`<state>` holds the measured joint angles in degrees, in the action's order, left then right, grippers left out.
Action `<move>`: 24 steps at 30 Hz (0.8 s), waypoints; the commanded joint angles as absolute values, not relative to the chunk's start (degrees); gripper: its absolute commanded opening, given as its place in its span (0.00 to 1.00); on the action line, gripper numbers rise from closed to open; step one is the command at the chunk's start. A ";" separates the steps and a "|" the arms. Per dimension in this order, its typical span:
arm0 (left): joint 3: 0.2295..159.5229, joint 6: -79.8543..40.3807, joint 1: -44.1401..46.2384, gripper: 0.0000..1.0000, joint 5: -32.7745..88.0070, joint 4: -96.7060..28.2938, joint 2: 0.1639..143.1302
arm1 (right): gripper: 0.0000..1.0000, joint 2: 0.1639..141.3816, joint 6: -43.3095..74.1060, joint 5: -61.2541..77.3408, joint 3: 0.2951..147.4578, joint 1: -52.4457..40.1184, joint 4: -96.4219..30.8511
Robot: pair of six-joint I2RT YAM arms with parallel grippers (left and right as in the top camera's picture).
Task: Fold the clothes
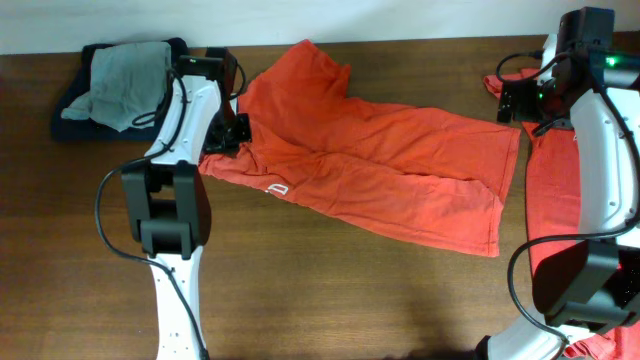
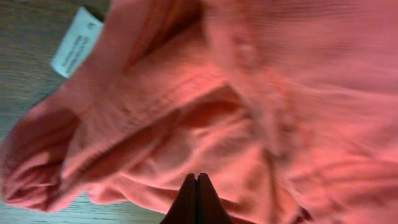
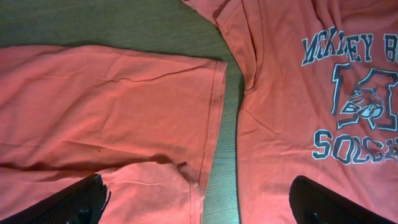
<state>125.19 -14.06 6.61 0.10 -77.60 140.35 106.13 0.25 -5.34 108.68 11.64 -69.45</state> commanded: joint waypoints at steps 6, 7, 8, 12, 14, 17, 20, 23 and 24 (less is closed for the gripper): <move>125.56 -18.02 6.07 0.01 -10.83 -75.44 143.35 | 0.99 106.13 0.95 -5.82 108.75 11.70 -69.67; 125.49 -18.02 5.96 0.01 -10.98 -75.02 144.18 | 0.99 106.13 0.95 -5.82 108.75 11.70 -69.67; 125.49 -18.04 5.87 0.01 -11.03 -75.00 144.44 | 0.99 106.13 0.95 -5.82 108.75 11.70 -69.67; 125.45 -18.72 4.97 0.01 -11.97 -76.16 146.39 | 0.99 106.13 0.95 -5.82 108.75 11.70 -69.67; 125.45 -18.87 4.38 0.01 -12.56 -77.93 147.09 | 0.99 106.13 0.95 -5.82 108.75 11.70 -69.67; 125.45 -20.88 3.42 0.01 -14.81 -81.38 147.28 | 0.99 106.13 0.95 -5.82 108.75 11.70 -69.67; 125.51 -23.16 2.22 0.01 -16.53 -84.40 147.20 | 0.99 106.13 0.95 -5.82 108.75 11.70 -69.67; 125.51 -23.11 1.96 0.01 -16.53 -85.23 147.20 | 0.99 106.13 0.95 -5.82 108.75 11.70 -69.67; 125.58 -23.14 1.98 0.01 -16.56 -85.36 147.06 | 0.99 106.13 0.95 -5.82 108.75 11.70 -69.67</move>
<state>125.54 -21.15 2.76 -14.20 -84.90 145.40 106.13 0.23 -5.34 108.68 11.64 -69.45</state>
